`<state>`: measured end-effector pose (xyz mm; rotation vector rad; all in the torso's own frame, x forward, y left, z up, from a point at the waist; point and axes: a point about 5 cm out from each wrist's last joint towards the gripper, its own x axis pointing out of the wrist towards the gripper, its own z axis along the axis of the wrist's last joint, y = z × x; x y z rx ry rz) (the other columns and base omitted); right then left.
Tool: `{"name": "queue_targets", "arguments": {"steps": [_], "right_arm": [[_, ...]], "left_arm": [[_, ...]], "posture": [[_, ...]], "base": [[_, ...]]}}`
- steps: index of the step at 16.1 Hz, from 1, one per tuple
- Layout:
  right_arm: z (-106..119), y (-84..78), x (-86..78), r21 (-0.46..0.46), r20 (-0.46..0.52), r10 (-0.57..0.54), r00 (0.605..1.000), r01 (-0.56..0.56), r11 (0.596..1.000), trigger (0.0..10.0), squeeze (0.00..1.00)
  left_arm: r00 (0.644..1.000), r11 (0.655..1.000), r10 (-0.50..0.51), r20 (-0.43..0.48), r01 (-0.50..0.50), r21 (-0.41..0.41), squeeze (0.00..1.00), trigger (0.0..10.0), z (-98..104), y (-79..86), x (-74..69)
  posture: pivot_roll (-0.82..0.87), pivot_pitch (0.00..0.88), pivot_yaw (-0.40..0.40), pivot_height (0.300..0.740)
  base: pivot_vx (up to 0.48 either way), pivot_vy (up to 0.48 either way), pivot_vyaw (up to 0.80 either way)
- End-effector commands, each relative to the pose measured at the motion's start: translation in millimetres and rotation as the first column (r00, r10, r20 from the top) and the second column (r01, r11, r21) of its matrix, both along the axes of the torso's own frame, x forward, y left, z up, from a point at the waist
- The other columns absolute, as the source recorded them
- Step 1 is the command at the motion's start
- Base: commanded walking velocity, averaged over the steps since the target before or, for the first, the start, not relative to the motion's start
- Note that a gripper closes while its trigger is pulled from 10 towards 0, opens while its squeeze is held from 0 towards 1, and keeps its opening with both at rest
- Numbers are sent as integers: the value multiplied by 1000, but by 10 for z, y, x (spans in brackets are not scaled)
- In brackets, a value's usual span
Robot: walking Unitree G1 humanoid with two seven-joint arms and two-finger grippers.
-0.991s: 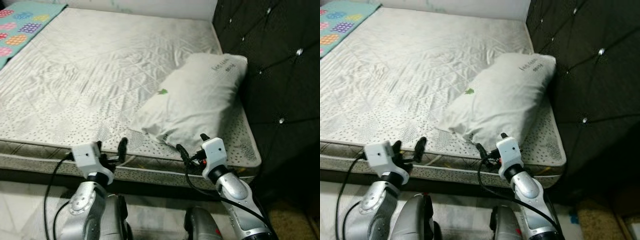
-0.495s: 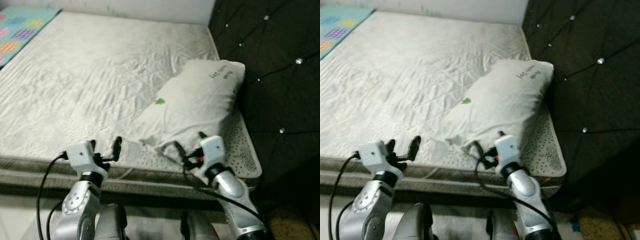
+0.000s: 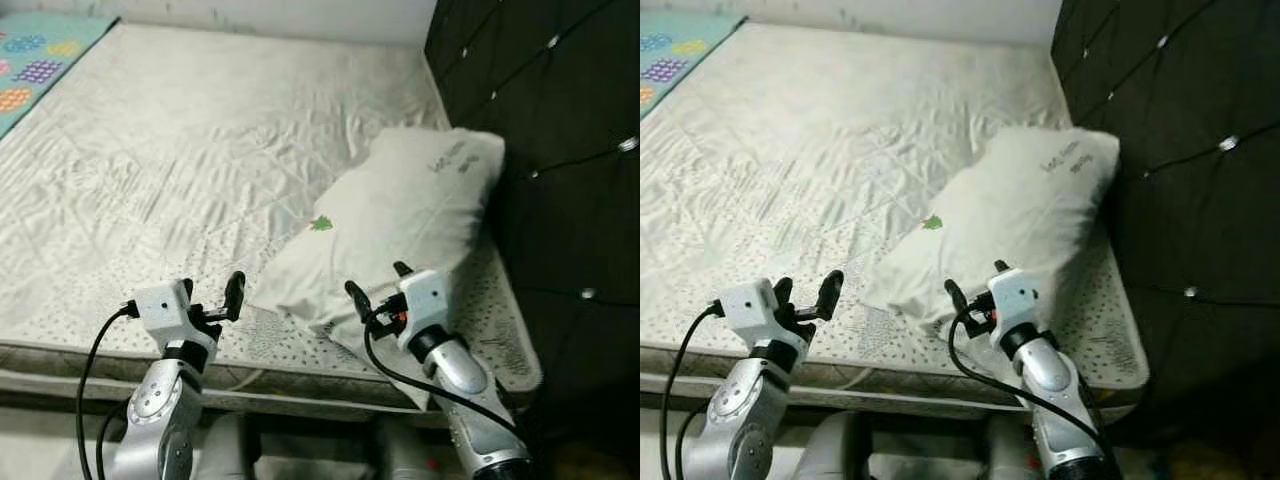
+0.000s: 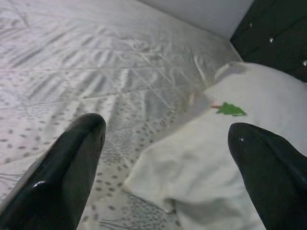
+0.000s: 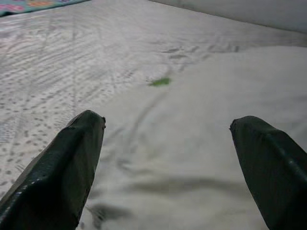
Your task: Clean up the room
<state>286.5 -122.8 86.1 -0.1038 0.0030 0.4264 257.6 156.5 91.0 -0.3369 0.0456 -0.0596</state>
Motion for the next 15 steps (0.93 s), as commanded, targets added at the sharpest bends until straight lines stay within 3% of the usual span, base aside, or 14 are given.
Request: {"name": "queue_targets", "arguments": {"steps": [1, 4, 12, 15], "right_arm": [[-38, -92, -20, -7, -14, -30, 999, 30, 1000, 10000, 0], [-45, -93, -23, -14, -15, -28, 1000, 27, 1000, 10000, 0], [-41, -87, -20, -20, -10, -23, 1000, 23, 1000, 10000, 0], [-60, -132, 24, -58, -31, -84, 996, 82, 995, 10000, 0]], "left_arm": [[1000, 1000, -16, -21, 16, -5, 0, 10000, -33, -61, -4], [1000, 1000, -14, -23, 14, -6, 0, 10000, -36, -60, -3], [1000, 1000, 8, -26, -8, -12, 0, 10000, -38, -44, 3], [1000, 1000, 7, -12, -7, -10, 0, 10000, -10, -48, 2]], "posture": [[-94, 109, -37, 620], [-94, 111, -38, 620], [-96, 115, -42, 560], [-97, 120, -42, 560]], "base": [[0, 0, 0], [0, 0, 0], [0, 0, 0], [0, 0, 0]]}}
